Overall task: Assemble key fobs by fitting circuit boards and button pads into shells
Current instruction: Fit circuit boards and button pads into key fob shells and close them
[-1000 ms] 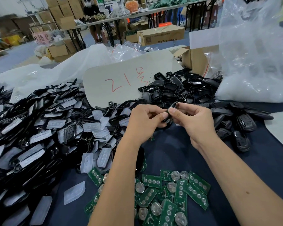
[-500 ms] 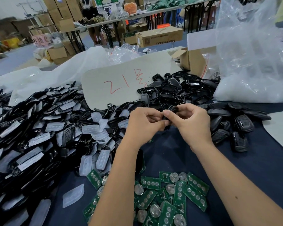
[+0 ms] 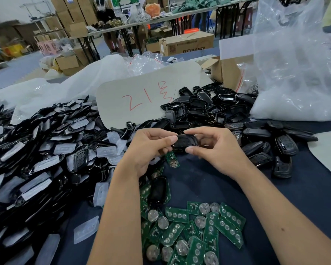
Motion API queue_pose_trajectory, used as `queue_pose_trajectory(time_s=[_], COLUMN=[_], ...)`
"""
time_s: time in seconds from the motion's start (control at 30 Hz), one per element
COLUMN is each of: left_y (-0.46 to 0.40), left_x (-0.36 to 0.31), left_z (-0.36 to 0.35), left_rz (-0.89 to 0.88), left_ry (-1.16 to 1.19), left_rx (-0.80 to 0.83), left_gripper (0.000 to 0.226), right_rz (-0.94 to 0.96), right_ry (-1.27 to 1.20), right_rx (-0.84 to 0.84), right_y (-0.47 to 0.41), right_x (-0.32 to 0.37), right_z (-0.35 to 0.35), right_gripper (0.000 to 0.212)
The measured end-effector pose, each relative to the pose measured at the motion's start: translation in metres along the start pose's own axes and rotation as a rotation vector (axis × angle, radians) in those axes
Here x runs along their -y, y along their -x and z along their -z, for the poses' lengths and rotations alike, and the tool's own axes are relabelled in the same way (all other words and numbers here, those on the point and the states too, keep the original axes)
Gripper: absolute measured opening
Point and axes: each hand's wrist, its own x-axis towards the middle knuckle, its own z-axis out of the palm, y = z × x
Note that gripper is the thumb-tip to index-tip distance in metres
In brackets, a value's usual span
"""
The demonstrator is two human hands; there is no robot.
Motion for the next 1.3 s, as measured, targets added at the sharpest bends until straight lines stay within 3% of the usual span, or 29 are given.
queue_pose_trajectory(time_s=[0.17, 0.5, 0.6, 0.77, 0.97, 1.3], left_y=[0.002, 0.003, 0.004, 0.001, 0.005, 0.006], left_x=[-0.004, -0.008, -0.008, -0.006, -0.009, -0.010], left_z=[-0.005, -0.008, -0.009, -0.011, -0.016, -0.018], left_rz=[0.040, 0.044, 0.036, 0.025, -0.071, -0.250], left_ry=[0.149, 0.275, 0.256, 0.220, 0.196, 0.082], left_rx=[0.031, 0.042, 0.050, 0.004, 0.006, -0.016], left_gripper=[0.009, 0.024, 0.025, 0.005, 0.013, 0.018], right_rz=[-0.006, -0.027, -0.031, -0.033, -0.037, -0.052], right_ry=[-0.079, -0.205, -0.210, -0.197, -0.276, -0.385], right_rx=[-0.036, -0.029, -0.039, -0.060, -0.145, -0.152], right_y=[0.000, 0.000, 0.000, 0.001, 0.000, -0.001], right_x=[-0.001, 0.003, 0.003, 0.004, 0.006, 0.007], right_z=[-0.003, -0.003, -0.005, -0.005, -0.010, -0.007], right_gripper=[0.040, 0.040, 0.040, 0.040, 0.017, 0.020])
